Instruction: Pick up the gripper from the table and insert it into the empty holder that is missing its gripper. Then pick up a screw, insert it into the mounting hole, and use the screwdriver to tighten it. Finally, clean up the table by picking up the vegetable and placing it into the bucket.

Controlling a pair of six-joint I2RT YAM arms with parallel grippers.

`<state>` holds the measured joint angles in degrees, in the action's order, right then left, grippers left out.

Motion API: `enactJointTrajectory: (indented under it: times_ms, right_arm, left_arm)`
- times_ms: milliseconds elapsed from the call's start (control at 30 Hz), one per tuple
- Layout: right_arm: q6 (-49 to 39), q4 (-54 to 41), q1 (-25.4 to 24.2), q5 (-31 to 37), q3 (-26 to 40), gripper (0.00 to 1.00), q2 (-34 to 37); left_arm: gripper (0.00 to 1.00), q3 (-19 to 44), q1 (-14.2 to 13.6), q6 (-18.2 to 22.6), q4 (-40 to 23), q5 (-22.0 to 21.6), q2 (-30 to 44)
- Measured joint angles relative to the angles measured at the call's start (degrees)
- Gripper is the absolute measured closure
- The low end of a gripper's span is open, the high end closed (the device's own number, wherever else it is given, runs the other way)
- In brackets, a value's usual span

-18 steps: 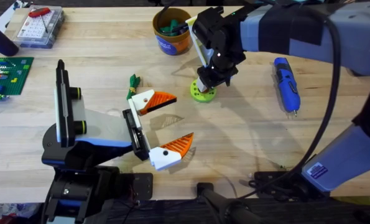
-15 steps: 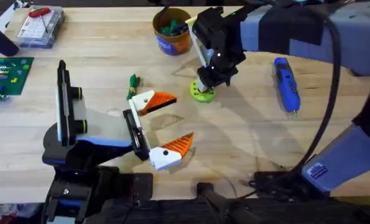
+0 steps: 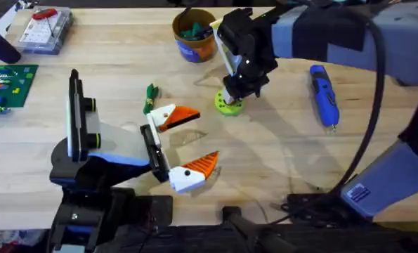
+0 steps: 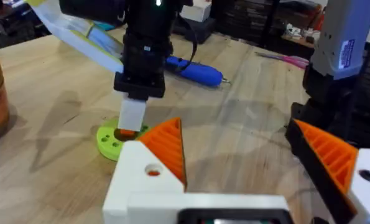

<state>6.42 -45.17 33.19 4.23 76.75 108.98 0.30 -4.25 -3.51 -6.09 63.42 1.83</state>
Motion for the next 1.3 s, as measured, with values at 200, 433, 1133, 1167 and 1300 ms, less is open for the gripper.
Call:
enactJointTrajectory:
  times_ms: [200,433,1133,1167,1300]
  right_arm:
    - [0.0,-0.73,0.0,0.01,0.0,0.715,-2.35]
    - [0.0,-3.45,0.0,0.02,0.12,0.715,-7.43]
    - [0.0,-8.76,0.88,0.0,0.17,0.715,-9.65]
    - [0.0,-8.77,0.92,0.0,0.17,0.715,-9.65]
    - [0.09,-8.22,0.92,0.0,0.17,0.715,-9.65]
  left_arm:
    - [0.01,0.0,0.0,0.0,0.0,0.0,-0.01]
    - [0.01,0.0,0.0,0.0,-0.02,0.02,-0.01]
    - [0.01,0.0,0.0,0.0,-0.02,0.02,-0.02]
    - [0.01,0.0,0.0,0.0,-0.02,0.02,0.0]
    - [0.01,0.0,0.0,0.0,-0.02,0.0,0.0]
